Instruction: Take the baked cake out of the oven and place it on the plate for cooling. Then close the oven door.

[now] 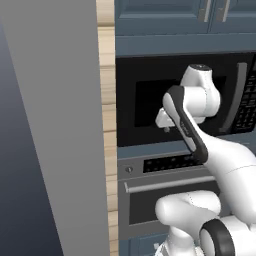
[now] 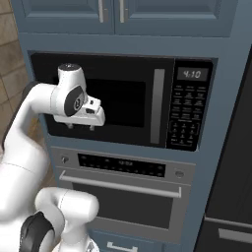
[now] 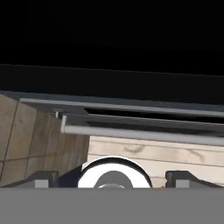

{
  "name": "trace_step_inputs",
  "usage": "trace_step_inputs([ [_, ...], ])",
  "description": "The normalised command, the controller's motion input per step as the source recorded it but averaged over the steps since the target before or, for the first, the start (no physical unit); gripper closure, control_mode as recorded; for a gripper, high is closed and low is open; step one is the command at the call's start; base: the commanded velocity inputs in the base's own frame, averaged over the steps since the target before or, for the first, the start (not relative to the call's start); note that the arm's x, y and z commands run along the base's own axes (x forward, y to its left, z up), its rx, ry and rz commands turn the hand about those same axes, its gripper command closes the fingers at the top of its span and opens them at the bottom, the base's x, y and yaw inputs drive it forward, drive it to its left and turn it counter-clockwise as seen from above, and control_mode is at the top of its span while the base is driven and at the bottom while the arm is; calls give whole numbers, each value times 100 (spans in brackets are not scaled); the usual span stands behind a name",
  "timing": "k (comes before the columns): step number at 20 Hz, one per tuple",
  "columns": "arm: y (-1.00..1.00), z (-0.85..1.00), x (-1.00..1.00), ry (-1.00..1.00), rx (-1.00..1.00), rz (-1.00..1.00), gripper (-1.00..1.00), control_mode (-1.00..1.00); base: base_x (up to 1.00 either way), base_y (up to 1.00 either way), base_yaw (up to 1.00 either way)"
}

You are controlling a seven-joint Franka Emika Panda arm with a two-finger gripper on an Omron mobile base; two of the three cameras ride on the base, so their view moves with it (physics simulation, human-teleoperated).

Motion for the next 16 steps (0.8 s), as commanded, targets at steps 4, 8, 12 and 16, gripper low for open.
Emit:
trace_step_inputs([
  [4, -1, -52, -55, 0, 0, 0, -100, -100, 0, 0, 0],
  [8, -5, -48, -47, 0, 0, 0, -100, -100, 0, 0, 0],
  [12, -1, -44, -43, -4, 0, 0, -100, -100, 0, 0, 0],
  [16, 0, -55, -44, -9, 0, 0, -100, -100, 0, 0, 0],
])
